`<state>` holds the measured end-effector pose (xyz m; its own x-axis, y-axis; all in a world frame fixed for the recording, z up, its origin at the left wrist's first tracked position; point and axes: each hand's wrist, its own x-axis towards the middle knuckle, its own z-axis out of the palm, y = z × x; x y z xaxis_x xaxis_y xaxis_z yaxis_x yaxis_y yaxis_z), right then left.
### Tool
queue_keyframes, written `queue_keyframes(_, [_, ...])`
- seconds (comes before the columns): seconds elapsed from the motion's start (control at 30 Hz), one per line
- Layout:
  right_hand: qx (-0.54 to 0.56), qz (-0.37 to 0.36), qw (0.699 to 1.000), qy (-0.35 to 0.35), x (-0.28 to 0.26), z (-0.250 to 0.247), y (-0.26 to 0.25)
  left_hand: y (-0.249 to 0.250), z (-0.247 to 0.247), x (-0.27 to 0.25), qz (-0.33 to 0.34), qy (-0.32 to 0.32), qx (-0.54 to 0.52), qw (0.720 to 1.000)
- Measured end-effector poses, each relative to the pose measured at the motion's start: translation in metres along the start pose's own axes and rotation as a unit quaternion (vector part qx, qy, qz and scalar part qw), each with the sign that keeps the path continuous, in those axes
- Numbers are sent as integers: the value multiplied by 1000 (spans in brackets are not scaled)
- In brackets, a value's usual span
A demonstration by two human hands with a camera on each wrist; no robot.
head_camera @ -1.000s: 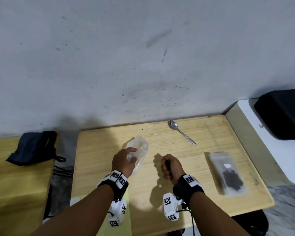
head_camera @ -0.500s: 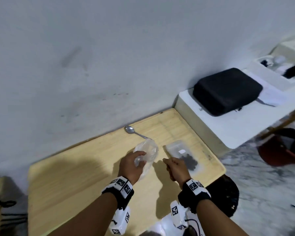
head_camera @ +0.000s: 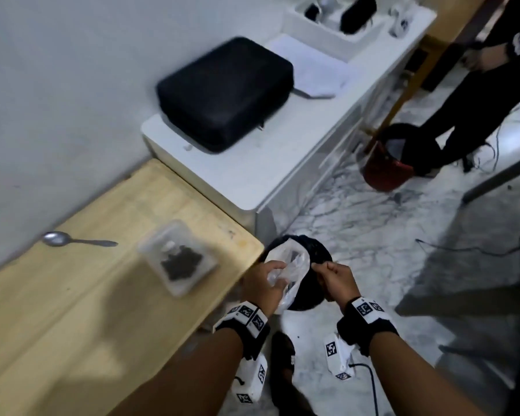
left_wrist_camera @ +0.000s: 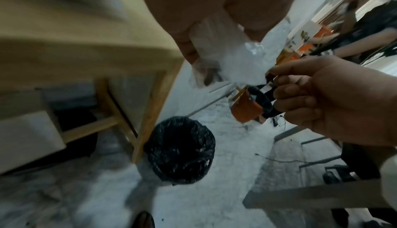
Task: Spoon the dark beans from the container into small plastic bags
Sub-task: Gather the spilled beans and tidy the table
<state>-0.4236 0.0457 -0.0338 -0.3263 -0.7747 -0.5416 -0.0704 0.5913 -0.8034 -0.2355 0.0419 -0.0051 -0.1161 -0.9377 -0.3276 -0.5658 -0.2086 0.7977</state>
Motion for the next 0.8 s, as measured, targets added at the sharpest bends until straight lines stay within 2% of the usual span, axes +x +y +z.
queue_keyframes(0.1, [-25,44,999,-12,28,-32,32,-4,49,20,-28,-52,52,997])
queue_keyframes(0.17, [-41,69,996,-30,48,-44,53,-18,79,40,-42,-47,80,995])
queue_keyframes(0.33, [-75,124,988,-54,105,-43,93,-45,118,95,-118,-37,89,988])
queue_keyframes(0.47, [-83,157,982,-64,153,-26,122,-72,138,129,-110,-26,97,989])
queue_keyframes(0.7, [-6,224,971,-82,203,1,153,-104,156,157,-103,-18,98,990])
queue_keyframes(0.8, [23,225,973,-54,214,6,162,-108,160,163,-102,-6,91,991])
